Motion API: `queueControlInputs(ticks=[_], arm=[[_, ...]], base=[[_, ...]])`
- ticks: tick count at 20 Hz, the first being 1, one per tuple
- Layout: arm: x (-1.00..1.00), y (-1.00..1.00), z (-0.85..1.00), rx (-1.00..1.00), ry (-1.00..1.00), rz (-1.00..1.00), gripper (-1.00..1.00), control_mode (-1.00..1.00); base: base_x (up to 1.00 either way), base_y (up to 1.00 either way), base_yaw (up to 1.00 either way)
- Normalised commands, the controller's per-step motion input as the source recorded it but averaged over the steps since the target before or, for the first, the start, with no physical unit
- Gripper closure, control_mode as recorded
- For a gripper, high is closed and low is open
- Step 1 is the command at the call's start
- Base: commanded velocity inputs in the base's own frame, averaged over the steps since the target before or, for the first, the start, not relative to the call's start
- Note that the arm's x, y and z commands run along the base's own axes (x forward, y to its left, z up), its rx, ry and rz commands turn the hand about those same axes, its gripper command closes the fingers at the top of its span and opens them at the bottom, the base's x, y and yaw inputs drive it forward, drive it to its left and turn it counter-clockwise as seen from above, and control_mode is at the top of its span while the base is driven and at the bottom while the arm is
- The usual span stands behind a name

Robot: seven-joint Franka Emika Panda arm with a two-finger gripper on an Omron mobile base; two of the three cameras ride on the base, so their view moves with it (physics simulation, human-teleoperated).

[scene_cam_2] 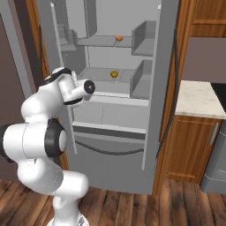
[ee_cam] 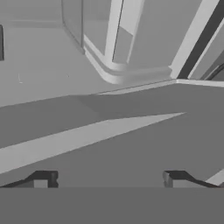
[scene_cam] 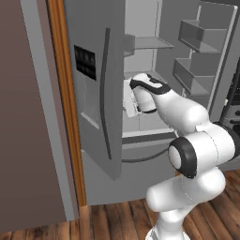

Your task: Retrieve the tangerine and orange from the fridge and place them into the bowl on the dining table.

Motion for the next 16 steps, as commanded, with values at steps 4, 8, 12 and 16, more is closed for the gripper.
queueControlInputs(ticks=[4,8,12,16], arm=[[-0.55,0.98,-0.3,0.0,0.0,0.11,-1.0,-1.0],[-0.29,1.0,-0.34,0.0,-0.02,0.06,-1.0,-1.0],[-0.03,1.0,-0.23,0.0,-0.02,0.0,-1.0,-1.0],[-0.04,0.86,-0.09,0.0,-0.05,0.0,-1.0,-1.0]], base=[[0.0,0.0,0.0],[0.0,0.0,0.0],[0.0,0.0,0.0],[0.0,0.0,0.0]])
